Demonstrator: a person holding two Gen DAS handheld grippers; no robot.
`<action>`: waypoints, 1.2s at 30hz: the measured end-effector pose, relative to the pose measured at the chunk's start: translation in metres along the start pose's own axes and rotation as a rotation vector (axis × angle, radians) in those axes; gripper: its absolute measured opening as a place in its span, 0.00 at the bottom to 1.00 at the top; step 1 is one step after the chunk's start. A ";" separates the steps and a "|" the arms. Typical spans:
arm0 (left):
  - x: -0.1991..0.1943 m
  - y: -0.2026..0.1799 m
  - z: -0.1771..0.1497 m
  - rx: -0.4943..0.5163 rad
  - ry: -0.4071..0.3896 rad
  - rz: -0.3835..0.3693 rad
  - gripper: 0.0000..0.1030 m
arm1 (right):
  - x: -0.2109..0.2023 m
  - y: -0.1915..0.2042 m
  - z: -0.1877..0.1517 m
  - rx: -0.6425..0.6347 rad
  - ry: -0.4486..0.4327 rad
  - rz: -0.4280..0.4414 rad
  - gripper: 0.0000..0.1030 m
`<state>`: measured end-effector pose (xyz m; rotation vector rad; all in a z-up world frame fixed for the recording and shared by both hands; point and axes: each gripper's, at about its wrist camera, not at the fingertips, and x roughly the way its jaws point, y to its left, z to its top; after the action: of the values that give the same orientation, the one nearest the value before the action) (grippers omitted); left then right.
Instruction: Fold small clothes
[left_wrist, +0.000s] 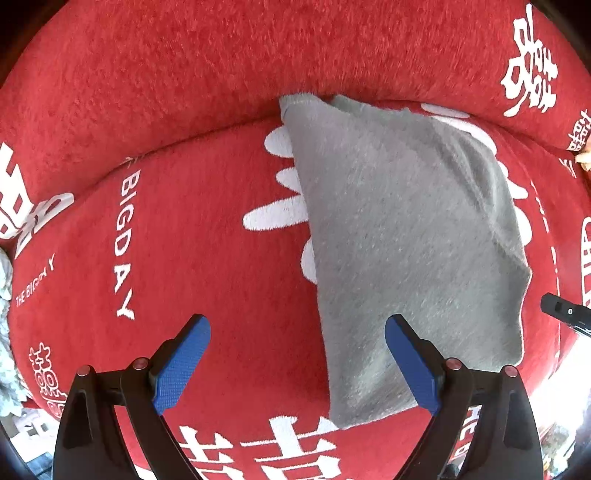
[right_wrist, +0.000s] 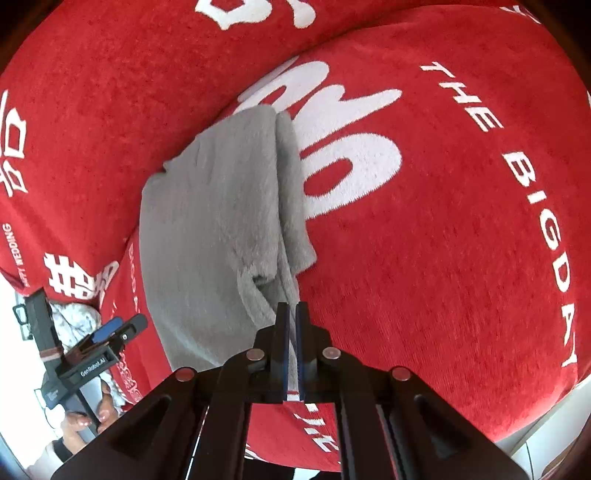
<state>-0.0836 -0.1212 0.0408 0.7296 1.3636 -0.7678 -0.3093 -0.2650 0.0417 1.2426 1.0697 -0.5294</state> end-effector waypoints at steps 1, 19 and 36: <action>0.000 0.000 0.001 0.001 0.000 -0.001 0.93 | 0.000 0.000 0.001 0.000 -0.002 -0.001 0.04; 0.004 -0.008 0.002 -0.009 0.013 -0.020 0.93 | 0.005 0.003 0.007 0.016 0.006 -0.006 0.44; 0.010 0.007 0.004 -0.051 0.027 -0.029 1.00 | 0.006 0.008 0.012 0.008 -0.007 -0.007 0.76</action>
<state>-0.0747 -0.1210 0.0314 0.6832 1.4158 -0.7462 -0.2960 -0.2722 0.0398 1.2437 1.0667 -0.5437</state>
